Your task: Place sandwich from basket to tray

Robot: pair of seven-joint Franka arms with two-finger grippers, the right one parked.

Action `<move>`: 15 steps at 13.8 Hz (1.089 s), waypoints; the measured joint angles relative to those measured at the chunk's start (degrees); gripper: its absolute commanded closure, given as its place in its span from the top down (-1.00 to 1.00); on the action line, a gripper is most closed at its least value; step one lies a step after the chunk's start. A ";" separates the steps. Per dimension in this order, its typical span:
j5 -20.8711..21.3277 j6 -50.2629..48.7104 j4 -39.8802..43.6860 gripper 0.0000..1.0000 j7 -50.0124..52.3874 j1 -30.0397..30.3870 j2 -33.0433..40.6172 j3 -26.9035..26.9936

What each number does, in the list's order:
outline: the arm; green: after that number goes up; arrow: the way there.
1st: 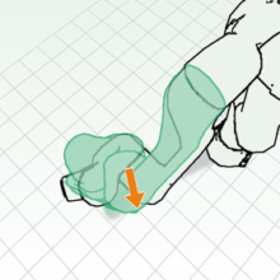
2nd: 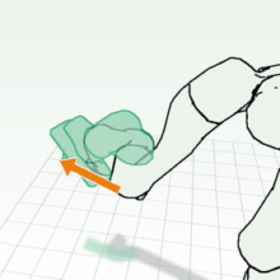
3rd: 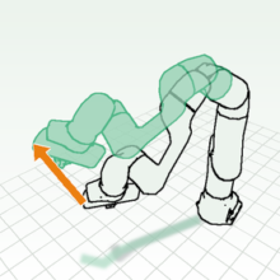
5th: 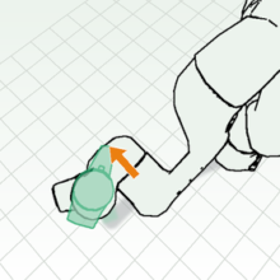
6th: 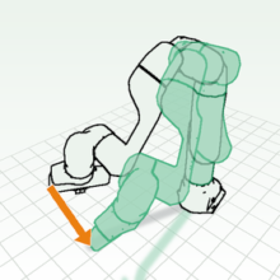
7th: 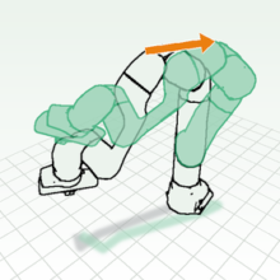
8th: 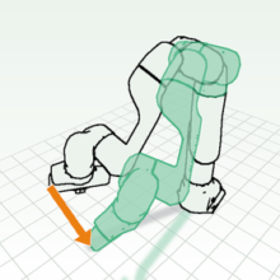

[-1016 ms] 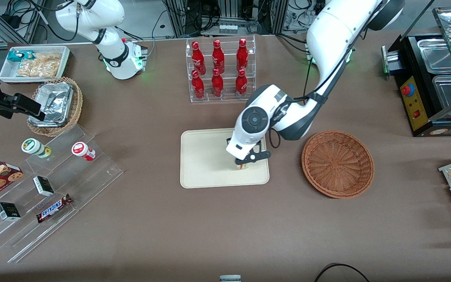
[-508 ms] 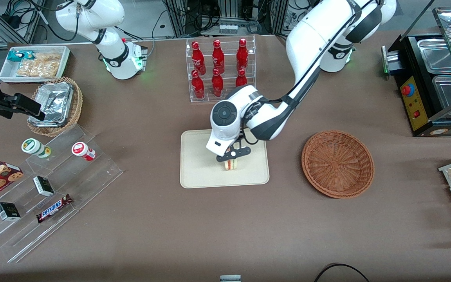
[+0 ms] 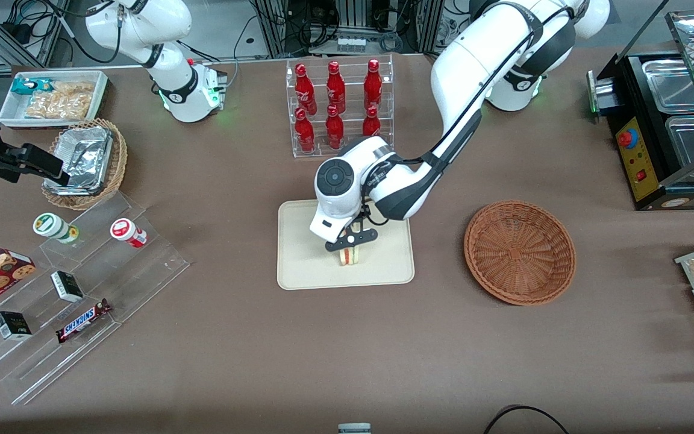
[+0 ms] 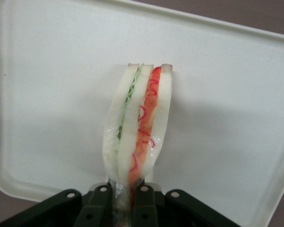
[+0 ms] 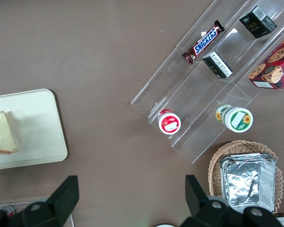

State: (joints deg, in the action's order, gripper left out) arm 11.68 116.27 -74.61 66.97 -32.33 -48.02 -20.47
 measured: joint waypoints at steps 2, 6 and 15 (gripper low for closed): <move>0.75 1.09 0.00 -0.03 0.00 -0.08 -0.24 0.00; 1.22 1.29 0.27 1.00 0.00 -0.12 -0.25 0.00; 2.12 -9.94 2.14 1.00 -0.18 2.61 7.26 0.56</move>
State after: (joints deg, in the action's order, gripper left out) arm 13.80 106.33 -72.47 66.80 -29.73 -40.76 -19.91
